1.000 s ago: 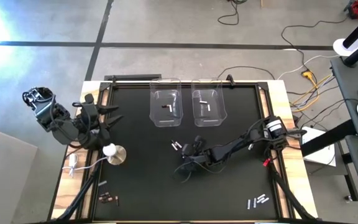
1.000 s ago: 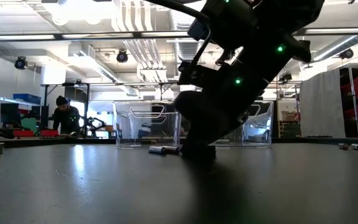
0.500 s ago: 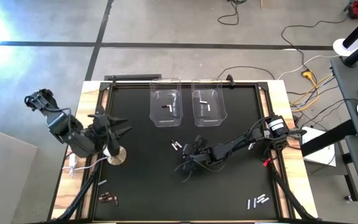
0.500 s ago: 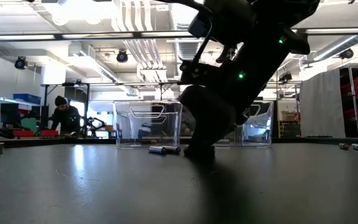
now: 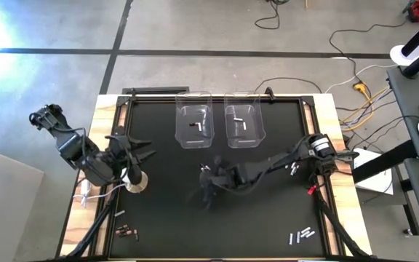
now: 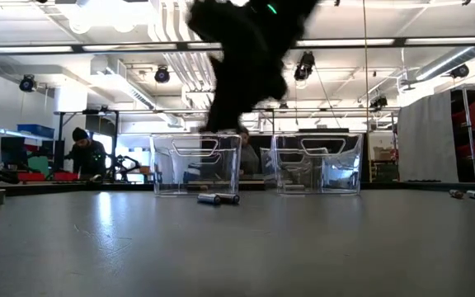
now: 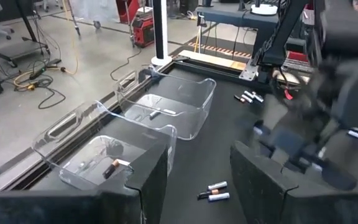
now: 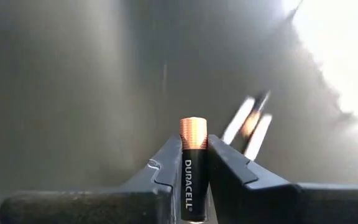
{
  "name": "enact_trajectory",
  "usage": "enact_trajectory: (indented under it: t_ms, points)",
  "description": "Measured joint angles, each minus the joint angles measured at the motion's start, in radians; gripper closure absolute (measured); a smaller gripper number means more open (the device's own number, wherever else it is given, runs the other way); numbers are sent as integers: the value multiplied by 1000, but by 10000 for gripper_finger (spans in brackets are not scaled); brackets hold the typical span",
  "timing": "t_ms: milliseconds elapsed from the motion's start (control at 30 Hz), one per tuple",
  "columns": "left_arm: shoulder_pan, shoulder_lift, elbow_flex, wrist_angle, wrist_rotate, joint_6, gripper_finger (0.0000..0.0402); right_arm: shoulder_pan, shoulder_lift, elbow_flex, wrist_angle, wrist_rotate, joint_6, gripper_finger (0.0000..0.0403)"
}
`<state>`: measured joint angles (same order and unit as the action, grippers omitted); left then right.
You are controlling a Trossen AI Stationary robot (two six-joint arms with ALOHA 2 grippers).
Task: Sort batteries
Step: Put the black battery into the left transparent bin
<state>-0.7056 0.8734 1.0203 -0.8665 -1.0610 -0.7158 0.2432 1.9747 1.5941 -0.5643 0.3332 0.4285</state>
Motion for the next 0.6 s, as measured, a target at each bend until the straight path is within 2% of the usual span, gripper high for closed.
enact_trajectory:
  t_ms: [133,300,433,600]
  points:
    - [0,-16,0,0,-46,27,247,-74,0,161,-57,9,-92,361]
    - [10,-43,0,0,-104,95,247,-191,-1,284,-32,12,-321,356]
    - [50,-67,0,1,-127,85,247,-315,34,331,-7,-103,-418,356]
    - [157,-88,-2,-2,-122,68,247,-461,118,381,3,-213,-441,358]
